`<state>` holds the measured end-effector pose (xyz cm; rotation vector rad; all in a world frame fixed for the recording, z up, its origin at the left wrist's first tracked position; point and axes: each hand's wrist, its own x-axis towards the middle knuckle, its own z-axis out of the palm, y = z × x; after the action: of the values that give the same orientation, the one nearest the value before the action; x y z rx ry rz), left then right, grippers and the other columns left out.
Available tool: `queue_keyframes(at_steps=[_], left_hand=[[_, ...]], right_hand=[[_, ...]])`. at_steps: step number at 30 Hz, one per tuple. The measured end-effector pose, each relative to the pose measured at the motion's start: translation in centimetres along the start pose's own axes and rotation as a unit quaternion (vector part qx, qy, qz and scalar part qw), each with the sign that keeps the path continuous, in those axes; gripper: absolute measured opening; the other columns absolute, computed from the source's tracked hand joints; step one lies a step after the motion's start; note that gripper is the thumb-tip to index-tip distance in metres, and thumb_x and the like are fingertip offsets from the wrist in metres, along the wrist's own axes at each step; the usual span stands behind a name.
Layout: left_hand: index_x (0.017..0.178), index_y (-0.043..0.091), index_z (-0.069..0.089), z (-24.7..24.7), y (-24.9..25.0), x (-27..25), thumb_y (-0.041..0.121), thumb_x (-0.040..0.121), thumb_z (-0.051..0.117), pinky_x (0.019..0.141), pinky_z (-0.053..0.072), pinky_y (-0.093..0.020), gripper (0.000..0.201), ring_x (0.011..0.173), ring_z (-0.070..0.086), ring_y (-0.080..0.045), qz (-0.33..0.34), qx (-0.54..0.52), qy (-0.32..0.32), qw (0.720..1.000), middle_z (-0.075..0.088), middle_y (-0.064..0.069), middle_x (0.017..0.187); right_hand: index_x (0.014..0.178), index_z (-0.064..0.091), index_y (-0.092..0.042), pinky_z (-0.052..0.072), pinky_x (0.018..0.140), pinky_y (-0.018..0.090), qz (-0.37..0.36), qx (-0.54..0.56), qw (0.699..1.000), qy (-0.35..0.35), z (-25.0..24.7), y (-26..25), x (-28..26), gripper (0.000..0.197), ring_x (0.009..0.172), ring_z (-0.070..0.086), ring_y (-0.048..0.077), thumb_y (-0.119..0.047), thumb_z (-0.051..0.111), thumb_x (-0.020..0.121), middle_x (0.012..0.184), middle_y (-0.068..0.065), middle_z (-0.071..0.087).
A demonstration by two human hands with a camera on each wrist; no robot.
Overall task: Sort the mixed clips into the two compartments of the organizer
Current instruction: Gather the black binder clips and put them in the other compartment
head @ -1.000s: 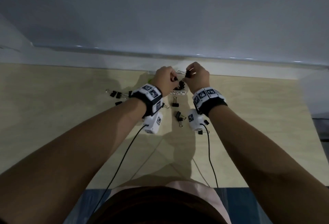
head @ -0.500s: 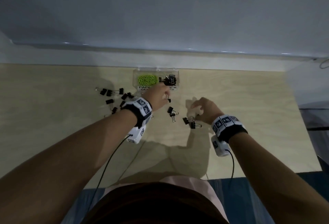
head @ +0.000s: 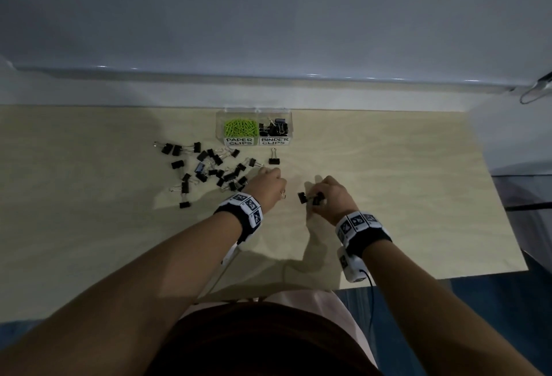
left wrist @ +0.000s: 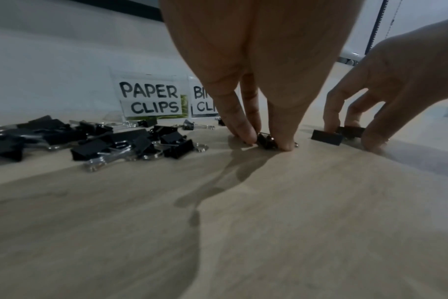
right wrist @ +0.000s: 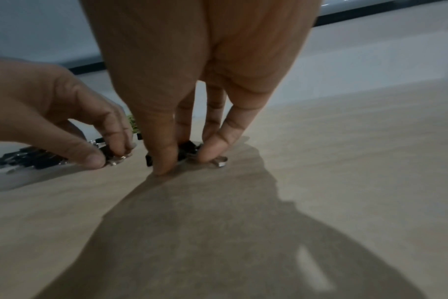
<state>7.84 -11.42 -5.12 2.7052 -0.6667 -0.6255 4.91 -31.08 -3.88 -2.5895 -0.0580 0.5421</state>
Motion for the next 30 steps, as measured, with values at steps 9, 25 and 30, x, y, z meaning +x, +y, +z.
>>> queue_keyframes(at_steps=[9,25,30], left_hand=[[0.109,0.004,0.047,-0.4,-0.7,-0.9,0.010,0.089,0.052,0.085,0.044,-0.043,0.021,0.104,0.047,-0.036,-0.050,0.016,-0.009,0.999,0.043,-0.014,0.118],[0.088,0.010,0.054,-6.6,-1.2,0.6,0.015,0.084,0.063,0.066,0.049,-0.029,0.011,0.074,0.059,-0.021,-0.074,-0.167,0.102,0.978,0.062,-0.004,0.084],[0.092,0.009,0.054,-11.8,-2.4,4.9,0.017,0.085,0.064,0.064,0.048,-0.026,0.014,0.074,0.060,-0.021,-0.110,-0.193,0.188,0.957,0.062,-0.006,0.086]], right_hand=[[0.089,0.068,-0.012,0.052,0.073,0.035,0.004,-0.019,1.000,-0.008,-0.2,-0.2,0.2,0.014,0.079,0.057,0.026,-0.013,0.065,0.075,0.089,0.007,0.054],[0.076,0.071,-0.004,0.054,0.072,0.029,0.017,-0.064,0.995,-0.081,-3.4,-3.5,2.6,0.007,0.082,0.066,0.026,-0.008,0.065,0.075,0.084,0.013,0.071],[0.071,0.068,-0.008,0.056,0.073,0.027,0.004,0.074,0.996,0.056,-7.0,-7.3,7.3,0.007,0.073,0.066,0.018,-0.007,0.075,0.072,0.079,0.008,0.071]])
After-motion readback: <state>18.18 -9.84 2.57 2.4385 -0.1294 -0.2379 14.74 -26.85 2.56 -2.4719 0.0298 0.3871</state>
